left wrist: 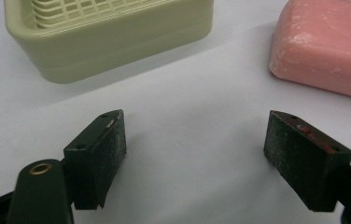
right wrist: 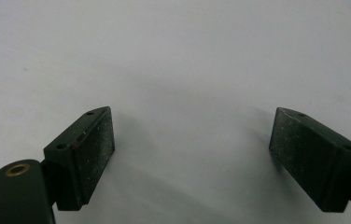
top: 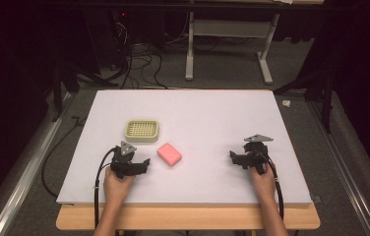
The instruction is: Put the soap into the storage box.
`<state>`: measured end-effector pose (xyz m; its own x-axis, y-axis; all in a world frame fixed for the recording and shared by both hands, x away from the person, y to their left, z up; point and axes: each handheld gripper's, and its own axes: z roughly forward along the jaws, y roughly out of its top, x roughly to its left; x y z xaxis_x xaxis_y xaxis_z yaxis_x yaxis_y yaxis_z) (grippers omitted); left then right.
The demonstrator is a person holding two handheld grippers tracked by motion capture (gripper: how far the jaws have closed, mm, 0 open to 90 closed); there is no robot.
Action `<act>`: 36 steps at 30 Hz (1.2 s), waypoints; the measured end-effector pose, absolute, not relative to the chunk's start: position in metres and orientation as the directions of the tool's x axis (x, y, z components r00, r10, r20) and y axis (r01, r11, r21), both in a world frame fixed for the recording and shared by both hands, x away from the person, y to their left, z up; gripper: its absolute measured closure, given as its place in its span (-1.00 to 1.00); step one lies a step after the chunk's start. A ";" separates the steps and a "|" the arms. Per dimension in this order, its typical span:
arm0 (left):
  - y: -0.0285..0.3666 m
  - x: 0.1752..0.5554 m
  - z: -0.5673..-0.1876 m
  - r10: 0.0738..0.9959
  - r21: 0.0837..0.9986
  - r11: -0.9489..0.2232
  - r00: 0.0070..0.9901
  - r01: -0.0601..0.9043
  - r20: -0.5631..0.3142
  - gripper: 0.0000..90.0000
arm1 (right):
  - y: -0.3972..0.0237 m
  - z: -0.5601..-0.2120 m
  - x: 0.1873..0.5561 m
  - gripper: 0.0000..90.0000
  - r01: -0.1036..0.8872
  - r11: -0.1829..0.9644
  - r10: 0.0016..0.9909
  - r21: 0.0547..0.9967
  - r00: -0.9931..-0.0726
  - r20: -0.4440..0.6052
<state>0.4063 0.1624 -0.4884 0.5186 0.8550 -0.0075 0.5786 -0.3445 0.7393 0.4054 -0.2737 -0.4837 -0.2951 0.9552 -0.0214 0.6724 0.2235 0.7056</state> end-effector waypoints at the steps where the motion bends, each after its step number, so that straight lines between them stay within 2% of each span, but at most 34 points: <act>1: 0.162 0.406 -0.488 0.855 0.739 -0.345 0.519 0.579 -0.008 -0.52 | -0.274 -0.484 0.405 -0.67 0.672 0.224 0.955 0.706 -0.295 -0.021; 31: 0.163 0.408 -0.488 0.854 0.735 -0.341 0.519 0.586 -0.017 -0.52 | -0.274 -0.484 0.405 -0.67 0.673 0.224 0.955 0.705 -0.295 -0.021; 36: 0.162 0.407 -0.487 0.854 0.729 -0.353 0.520 0.587 -0.005 -0.59 | -0.274 -0.484 0.405 -0.67 0.673 0.223 0.955 0.705 -0.296 -0.020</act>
<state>0.4074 0.1616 -0.4869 0.5201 0.8541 -0.0050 0.5867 -0.3530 0.7288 0.4053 -0.2737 -0.4836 -0.2956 0.9551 -0.0203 0.6727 0.2231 0.7055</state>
